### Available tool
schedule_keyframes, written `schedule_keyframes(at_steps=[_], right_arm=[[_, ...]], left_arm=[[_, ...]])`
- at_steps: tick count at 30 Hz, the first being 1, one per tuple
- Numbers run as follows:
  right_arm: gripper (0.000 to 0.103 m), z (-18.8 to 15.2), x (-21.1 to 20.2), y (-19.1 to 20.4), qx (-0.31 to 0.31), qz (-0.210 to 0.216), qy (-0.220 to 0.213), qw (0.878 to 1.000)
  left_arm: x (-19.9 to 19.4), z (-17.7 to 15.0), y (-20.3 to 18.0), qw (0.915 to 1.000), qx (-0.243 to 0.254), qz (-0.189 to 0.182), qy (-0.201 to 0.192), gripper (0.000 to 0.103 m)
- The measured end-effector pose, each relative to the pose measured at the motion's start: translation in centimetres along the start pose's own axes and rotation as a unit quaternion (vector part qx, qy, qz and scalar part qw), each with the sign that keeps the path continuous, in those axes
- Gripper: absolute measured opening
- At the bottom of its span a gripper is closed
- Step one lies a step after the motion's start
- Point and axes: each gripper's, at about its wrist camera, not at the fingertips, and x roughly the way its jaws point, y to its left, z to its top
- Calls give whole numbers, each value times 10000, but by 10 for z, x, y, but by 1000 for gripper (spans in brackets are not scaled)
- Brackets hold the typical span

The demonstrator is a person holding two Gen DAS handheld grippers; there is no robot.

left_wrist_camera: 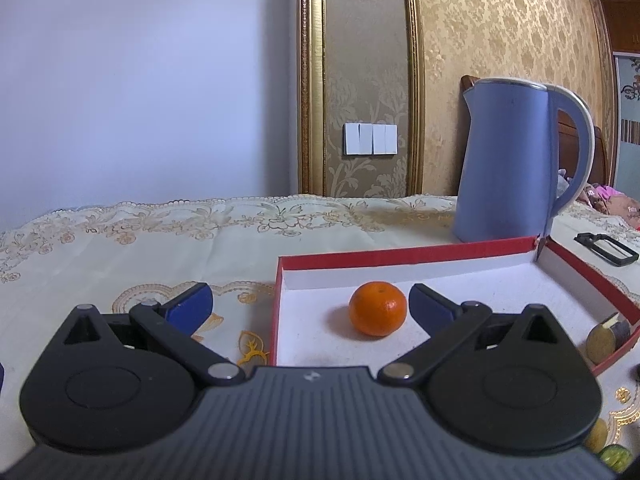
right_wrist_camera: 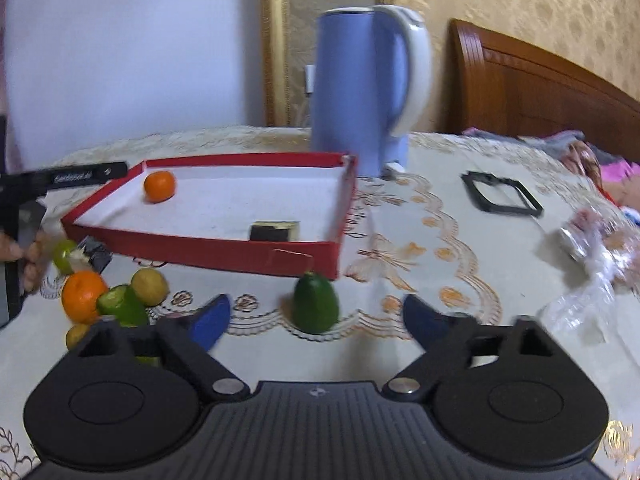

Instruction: Organize fruits

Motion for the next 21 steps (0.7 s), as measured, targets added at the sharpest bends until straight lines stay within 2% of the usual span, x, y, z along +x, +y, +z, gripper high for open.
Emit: schedule_keyframes(at_steps=[1, 2, 5, 15, 17, 19, 21], right_arm=[[51, 0, 2, 3, -75, -52, 21, 10000], [46, 0, 7, 6, -145, -84, 116, 9998], [45, -2, 16, 5, -132, -11, 278, 9995], [45, -2, 24, 7, -154, -92, 267, 9995], [42, -3, 24, 8, -177, -101, 241, 9995], [33, -4, 24, 9, -211, -73, 224, 9995], [28, -4, 24, 9, -209, -71, 219, 9995]], left_arm=[[0, 0, 0, 10000, -1, -2, -4, 103], [0, 0, 0, 10000, 1, -3, -3, 103], [0, 0, 0, 10000, -1, -6, -8, 103], [-2, 1, -1, 10000, 26, -45, -16, 103], [-3, 1, -1, 10000, 20, -49, -15, 103], [-3, 1, -2, 10000, 35, -50, -16, 103], [-2, 1, -2, 10000, 59, -48, -13, 103]])
